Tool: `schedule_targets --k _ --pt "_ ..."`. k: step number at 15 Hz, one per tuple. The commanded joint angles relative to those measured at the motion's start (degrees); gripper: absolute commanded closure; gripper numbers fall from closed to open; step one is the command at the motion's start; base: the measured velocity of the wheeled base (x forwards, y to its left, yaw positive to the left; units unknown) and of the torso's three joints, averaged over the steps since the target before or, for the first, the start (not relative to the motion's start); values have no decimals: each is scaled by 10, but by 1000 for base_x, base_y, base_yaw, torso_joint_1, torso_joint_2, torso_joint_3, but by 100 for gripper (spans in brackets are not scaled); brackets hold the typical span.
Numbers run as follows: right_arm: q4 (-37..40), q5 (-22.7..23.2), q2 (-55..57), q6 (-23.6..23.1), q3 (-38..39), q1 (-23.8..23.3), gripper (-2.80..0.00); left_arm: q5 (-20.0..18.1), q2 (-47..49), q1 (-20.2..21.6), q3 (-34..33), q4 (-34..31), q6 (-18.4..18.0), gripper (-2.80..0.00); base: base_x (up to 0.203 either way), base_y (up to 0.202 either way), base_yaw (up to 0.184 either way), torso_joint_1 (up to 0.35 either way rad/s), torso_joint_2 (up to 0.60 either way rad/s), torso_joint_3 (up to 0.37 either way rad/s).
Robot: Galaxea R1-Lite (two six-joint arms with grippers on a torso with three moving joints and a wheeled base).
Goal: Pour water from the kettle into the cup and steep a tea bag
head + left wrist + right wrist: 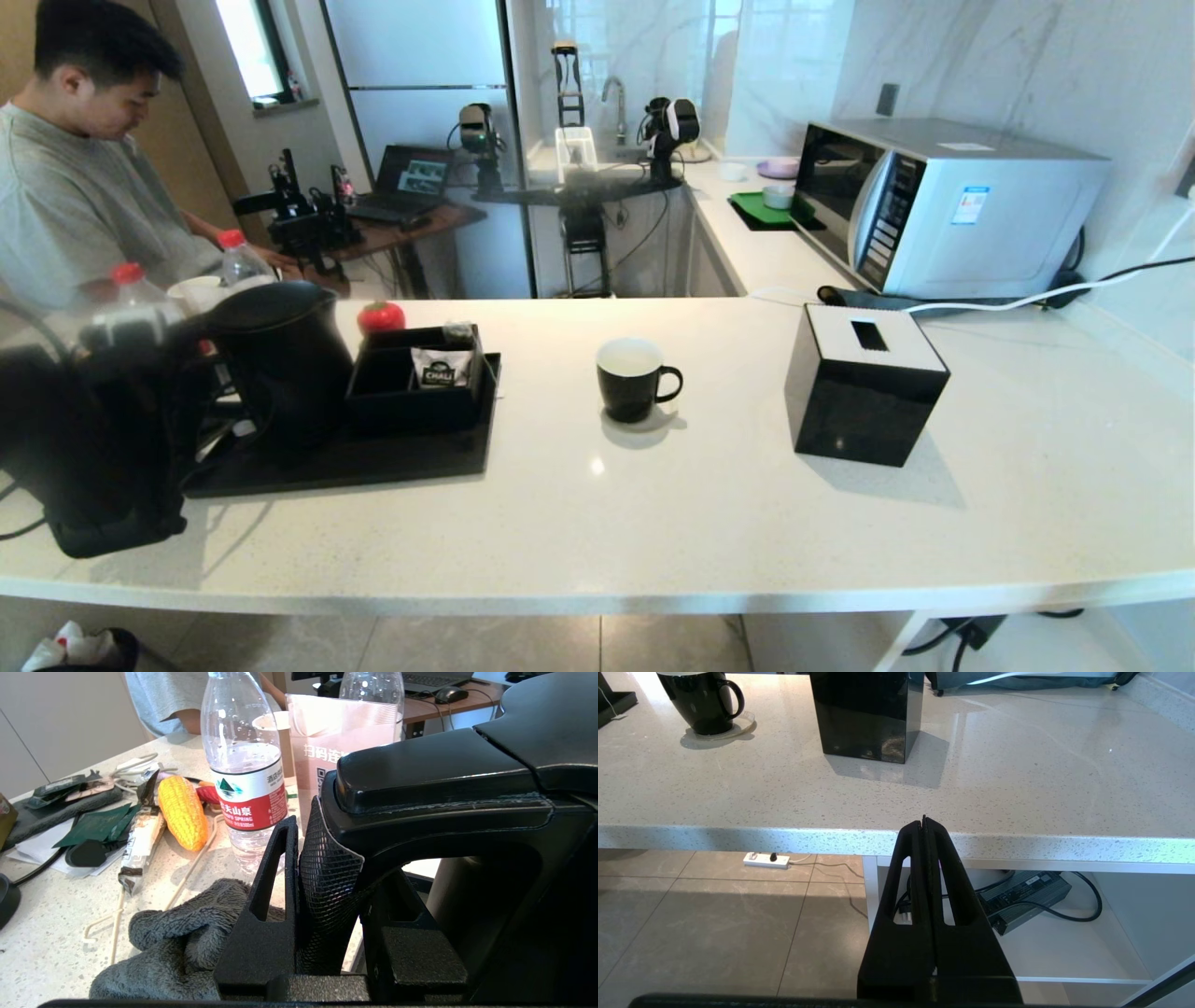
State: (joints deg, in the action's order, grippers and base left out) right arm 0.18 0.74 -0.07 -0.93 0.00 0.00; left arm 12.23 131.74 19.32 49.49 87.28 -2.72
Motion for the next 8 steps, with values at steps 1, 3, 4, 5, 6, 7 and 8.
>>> schedule_targets --k 1,3,4,5,6,7,8 --pt "0 0 1 0 0 0 0 0 2 0 -1 27 0 0 0 0 0 0 0 0" --pt "0 0 1 0 0 0 0 0 2 0 -3 27 1 0 0 0 0 0 0 0" --pt "0 0 1 0 0 0 0 -1 2 1 -9 27 2 -280 0 0 0 0 0 0" --pt "0 0 1 0 0 0 0 -2 0 1 -13 27 2 -280 0 0 0 0 0 0" --pt "0 0 1 0 0 0 0 -2 -2 1 -16 27 2 -280 0 0 0 0 0 0" --pt "0 0 1 0 0 0 0 -2 -3 2 -20 27 2 -280 0 0 0 0 0 0" --pt "0 0 1 0 0 0 0 -2 -4 2 -21 27 3 -280 0 0 0 0 0 0"
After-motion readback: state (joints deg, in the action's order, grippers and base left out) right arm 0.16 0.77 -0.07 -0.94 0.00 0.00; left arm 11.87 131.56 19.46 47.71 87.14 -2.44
